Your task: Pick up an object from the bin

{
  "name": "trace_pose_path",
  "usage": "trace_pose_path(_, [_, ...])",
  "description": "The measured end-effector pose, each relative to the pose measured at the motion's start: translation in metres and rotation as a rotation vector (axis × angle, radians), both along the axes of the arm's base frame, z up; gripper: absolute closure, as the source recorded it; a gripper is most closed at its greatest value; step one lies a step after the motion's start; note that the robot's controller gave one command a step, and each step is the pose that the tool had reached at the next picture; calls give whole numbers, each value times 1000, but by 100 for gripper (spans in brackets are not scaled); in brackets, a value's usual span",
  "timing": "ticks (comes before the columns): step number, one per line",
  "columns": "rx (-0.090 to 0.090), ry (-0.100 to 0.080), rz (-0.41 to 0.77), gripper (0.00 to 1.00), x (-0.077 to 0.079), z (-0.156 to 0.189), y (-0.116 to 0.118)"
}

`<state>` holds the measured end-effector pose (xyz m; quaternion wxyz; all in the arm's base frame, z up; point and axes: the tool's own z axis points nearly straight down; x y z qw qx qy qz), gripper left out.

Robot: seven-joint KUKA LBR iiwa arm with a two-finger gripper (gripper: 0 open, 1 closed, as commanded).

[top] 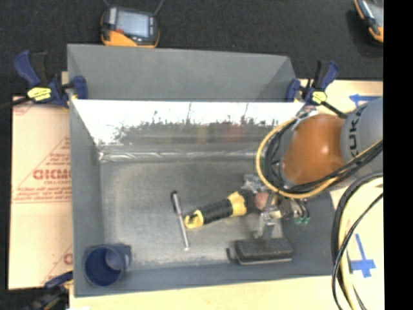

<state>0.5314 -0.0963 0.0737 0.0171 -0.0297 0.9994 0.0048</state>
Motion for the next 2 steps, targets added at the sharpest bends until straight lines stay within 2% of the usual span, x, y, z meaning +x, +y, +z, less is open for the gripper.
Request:
trace_pose_path(1, [3, -21, -21, 0, -31, 0, 18])
trace_pose_path(2, [-9, -14, 232, 0, -15, 5, 84])
